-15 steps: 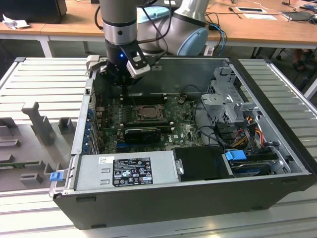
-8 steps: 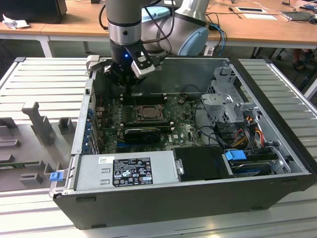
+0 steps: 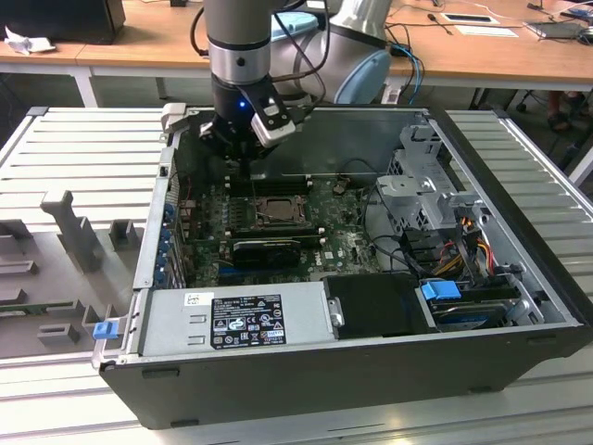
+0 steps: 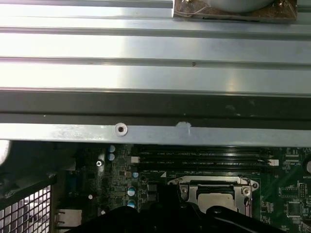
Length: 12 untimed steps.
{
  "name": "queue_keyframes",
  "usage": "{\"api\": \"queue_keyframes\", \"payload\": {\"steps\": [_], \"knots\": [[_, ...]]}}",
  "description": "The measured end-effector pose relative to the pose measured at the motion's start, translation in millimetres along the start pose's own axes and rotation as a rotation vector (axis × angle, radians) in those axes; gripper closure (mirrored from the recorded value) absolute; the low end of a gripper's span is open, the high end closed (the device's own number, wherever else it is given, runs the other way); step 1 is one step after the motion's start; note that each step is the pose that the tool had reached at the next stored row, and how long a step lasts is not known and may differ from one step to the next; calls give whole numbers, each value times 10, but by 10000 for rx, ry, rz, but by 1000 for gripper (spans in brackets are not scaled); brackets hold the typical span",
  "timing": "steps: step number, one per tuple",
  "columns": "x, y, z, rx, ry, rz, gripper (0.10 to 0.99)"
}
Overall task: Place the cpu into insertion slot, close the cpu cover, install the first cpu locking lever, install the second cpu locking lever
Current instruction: 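Install the first cpu locking lever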
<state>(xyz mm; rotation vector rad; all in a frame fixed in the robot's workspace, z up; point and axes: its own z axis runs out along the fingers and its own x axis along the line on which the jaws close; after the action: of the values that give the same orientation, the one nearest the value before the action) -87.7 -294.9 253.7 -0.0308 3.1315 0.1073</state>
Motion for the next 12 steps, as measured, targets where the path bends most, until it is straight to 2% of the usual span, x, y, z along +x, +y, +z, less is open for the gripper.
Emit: {"api": "queue_keyframes", "payload": {"steps": [4, 6, 7, 8, 11, 12], "knots": [[-142, -4, 9, 0, 2, 1, 980], [-238, -6, 17, 1, 2, 0, 980], [-320, -8, 25, 0, 3, -2, 980], [-369, -10, 32, -6, 1, 1, 980], [-396, -11, 40, -387, -5, 1, 980], [-399, -13, 56, -439, -10, 2, 980]]}}
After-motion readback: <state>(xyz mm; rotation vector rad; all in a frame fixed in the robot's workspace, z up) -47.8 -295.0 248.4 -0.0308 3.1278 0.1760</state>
